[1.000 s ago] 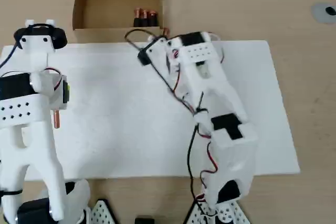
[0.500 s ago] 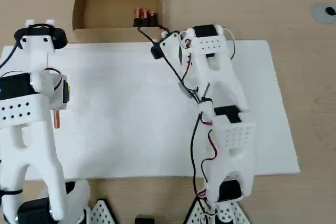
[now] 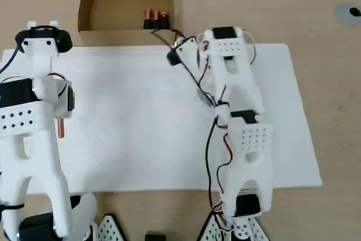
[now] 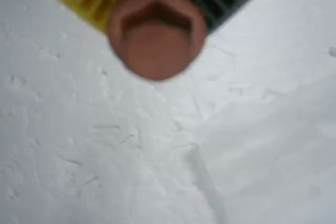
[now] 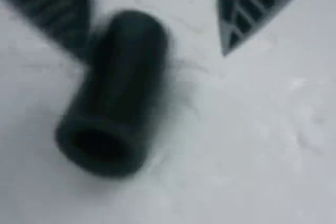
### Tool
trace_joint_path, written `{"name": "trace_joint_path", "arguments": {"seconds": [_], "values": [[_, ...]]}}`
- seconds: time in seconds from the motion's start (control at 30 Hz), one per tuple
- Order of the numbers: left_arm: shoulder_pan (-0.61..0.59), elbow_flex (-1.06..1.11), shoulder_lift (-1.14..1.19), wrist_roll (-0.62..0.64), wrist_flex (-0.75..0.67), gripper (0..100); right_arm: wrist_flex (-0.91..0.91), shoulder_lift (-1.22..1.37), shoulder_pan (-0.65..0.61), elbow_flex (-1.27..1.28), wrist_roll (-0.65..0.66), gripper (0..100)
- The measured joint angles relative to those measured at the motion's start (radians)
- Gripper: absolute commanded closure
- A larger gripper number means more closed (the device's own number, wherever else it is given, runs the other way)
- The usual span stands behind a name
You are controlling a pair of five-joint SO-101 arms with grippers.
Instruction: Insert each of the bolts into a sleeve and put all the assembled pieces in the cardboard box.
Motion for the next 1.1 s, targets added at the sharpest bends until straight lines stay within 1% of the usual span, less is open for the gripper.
{"name": "trace_joint_path", "arguments": {"seconds": [0.1,0.27,0.5,0.6,0.67,0.73,0.8,0.83,0.87,1.0,1.1], "values": [[0.000,0.000,0.000,0.000,0.000,99,0.014,0.006,0.002,-0.002,-0.008,98.7],[0.000,0.000,-0.038,0.005,0.000,99,0.018,-0.025,0.000,-0.003,-0.075,98.8],[0.000,0.000,-0.262,0.034,0.000,99,0.018,-0.307,0.000,-0.003,-0.094,98.7],[0.000,0.000,-0.348,0.035,0.002,99,0.018,-0.408,-0.023,-0.003,-0.097,98.3],[0.000,0.005,-0.377,0.049,0.018,99,0.020,-0.454,-0.064,0.000,-0.109,93.0],[0.000,0.009,-0.384,0.069,0.044,99,0.020,-0.470,-0.124,0.020,-0.163,82.6],[0.000,0.009,-0.384,0.095,0.075,99,0.020,-0.470,-0.187,0.051,-0.244,72.0],[0.000,0.009,-0.390,0.106,0.087,99,0.017,-0.466,-0.212,0.057,-0.293,68.0],[0.000,0.009,-0.393,0.114,0.100,99,0.002,-0.465,-0.227,0.058,-0.350,66.4],[0.000,0.009,-0.399,0.130,0.149,99,-0.071,-0.400,-0.241,0.064,-0.592,70.5],[0.000,0.009,-0.399,0.135,0.153,99,-0.107,-0.345,-0.238,0.064,-0.724,76.2]]}}
